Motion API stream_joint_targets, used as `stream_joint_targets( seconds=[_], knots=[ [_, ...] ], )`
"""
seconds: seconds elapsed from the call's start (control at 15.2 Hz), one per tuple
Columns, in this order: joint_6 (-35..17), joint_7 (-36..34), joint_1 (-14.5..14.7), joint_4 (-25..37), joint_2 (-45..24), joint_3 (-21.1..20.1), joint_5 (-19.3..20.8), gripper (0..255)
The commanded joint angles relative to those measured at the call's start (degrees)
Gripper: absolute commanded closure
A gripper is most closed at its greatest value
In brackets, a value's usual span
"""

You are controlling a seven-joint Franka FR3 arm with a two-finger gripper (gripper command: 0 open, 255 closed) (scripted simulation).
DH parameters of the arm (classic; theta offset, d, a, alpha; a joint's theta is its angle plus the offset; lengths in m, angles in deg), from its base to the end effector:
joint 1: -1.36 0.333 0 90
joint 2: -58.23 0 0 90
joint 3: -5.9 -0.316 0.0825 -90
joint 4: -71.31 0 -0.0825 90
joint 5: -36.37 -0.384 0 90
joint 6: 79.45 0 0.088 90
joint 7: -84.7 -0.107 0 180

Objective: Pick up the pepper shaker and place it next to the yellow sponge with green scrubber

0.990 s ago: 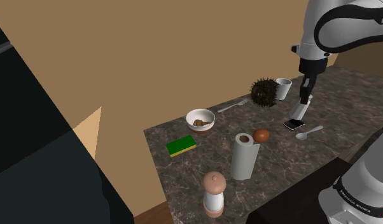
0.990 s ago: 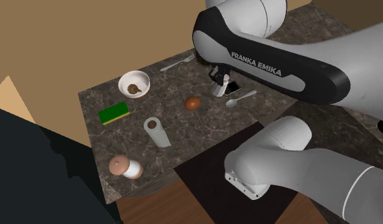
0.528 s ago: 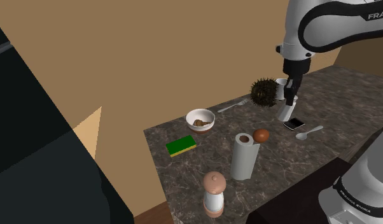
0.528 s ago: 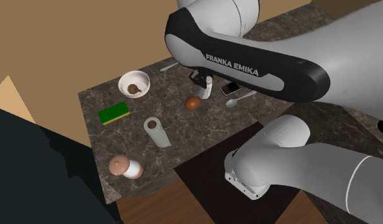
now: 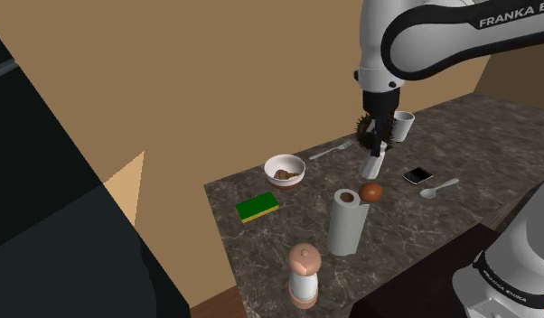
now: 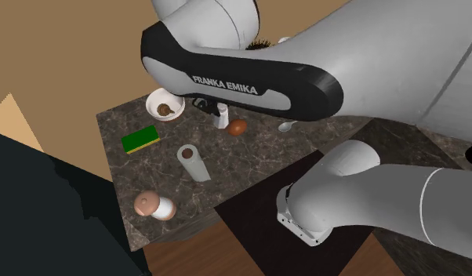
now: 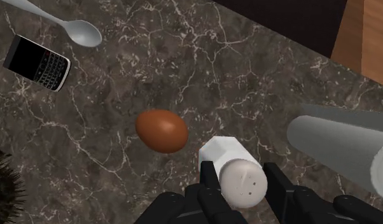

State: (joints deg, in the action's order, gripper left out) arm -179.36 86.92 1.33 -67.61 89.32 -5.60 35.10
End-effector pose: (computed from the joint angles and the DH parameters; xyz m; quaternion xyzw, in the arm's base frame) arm 0.3636 0.0811 0.4848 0.9916 0.0983 -0.0704 0.0455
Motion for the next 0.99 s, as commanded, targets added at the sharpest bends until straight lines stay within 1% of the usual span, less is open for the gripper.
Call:
stream_joint_targets(
  seconds=[0.0, 0.26, 0.46, 0.79, 0.86, 0.92],
  knots=[
    [-0.1, -2.7, 0.7, 3.5, -3.7, -2.2, -0.9, 255],
    [-0.5, -7.9, 1.7, 9.6, -10.4, -6.0, -1.6, 255],
    [-0.5, -11.8, 2.4, 14.8, -15.7, -8.7, -1.3, 255],
    [0.4, -18.7, 3.9, 24.9, -25.5, -12.8, 0.6, 255],
    [0.8, -20.6, 4.4, 27.9, -28.4, -13.8, 1.5, 255],
    [0.1, -20.7, 4.5, 27.3, -28.5, -13.8, 1.6, 255]
  ],
)
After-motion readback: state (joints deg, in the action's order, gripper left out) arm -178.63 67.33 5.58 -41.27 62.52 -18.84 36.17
